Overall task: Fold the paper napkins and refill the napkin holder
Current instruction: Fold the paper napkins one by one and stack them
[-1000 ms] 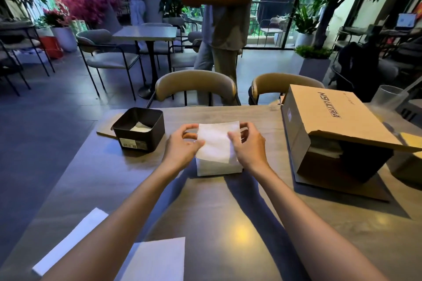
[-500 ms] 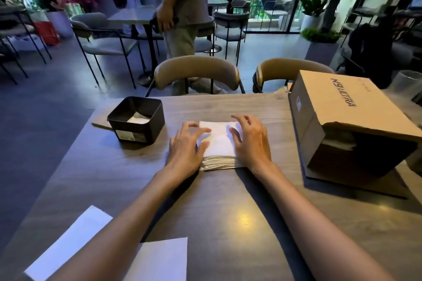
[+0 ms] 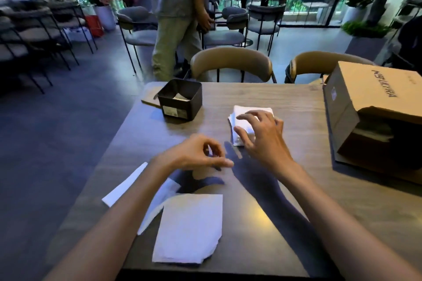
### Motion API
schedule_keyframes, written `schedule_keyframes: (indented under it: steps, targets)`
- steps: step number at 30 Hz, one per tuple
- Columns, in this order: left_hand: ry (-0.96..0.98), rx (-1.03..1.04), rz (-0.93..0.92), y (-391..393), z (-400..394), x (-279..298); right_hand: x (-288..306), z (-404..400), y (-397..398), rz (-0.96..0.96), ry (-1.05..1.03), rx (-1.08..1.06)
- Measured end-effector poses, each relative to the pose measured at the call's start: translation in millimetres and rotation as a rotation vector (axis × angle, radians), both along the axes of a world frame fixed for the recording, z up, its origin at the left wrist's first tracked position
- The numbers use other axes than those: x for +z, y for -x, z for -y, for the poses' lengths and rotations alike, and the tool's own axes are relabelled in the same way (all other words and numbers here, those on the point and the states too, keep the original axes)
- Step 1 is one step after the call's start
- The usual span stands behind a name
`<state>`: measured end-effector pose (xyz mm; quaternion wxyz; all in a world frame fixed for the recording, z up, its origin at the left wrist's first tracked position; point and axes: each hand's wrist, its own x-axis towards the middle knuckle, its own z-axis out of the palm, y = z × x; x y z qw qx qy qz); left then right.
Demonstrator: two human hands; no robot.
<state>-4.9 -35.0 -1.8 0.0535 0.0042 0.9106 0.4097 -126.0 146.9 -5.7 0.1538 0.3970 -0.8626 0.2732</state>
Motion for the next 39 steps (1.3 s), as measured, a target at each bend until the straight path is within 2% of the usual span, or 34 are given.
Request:
schedule_keyframes:
  steps: [2,4,10,14,18,20,23,26,30,35,39]
  targets:
    - [0.102,-0.079,0.138,-28.6,1.7,-2.9,1.4,6.7,-25.5,0.046,-0.023,0.078]
    - [0.211,-0.105,0.134,-46.8,-1.2,-9.9,-1.4,8.4,-48.4,0.098,-0.064,0.172]
    - [0.116,0.013,0.027,-81.6,-3.7,-23.5,-19.7,-5.1,-95.4,0.222,-0.13,0.358]
    - [0.014,0.236,-0.191,-80.8,-2.7,-17.9,-20.9,-14.2,-100.0,0.409,-0.009,0.371]
    - [-0.126,0.407,-0.307,-61.0,-4.7,-6.1,-13.1,-16.3,-83.5,0.384,0.102,0.293]
    - [-0.222,0.488,-0.311,-50.0,-5.4,-1.5,-5.7,-16.2,-73.0,0.473,0.253,0.244]
    - [-0.414,0.509,-0.242,-32.0,-8.4,-0.2,7.4,-22.6,-54.6,0.737,0.531,0.171]
    - [-0.516,0.459,-0.197,-4.1,-14.3,1.5,17.2,-28.7,-31.3,0.835,0.63,0.076]
    - [-0.507,0.431,-0.218,45.7,-24.8,7.6,20.8,-28.3,8.1,0.77,0.608,-0.077]
    - [-0.257,0.452,-0.273,99.9,-28.7,6.8,11.4,-25.1,56.5,0.593,0.462,-0.189]
    - [-0.138,0.459,-0.273,121.0,-22.4,-7.0,-2.3,-20.1,78.9,0.491,0.35,-0.218]
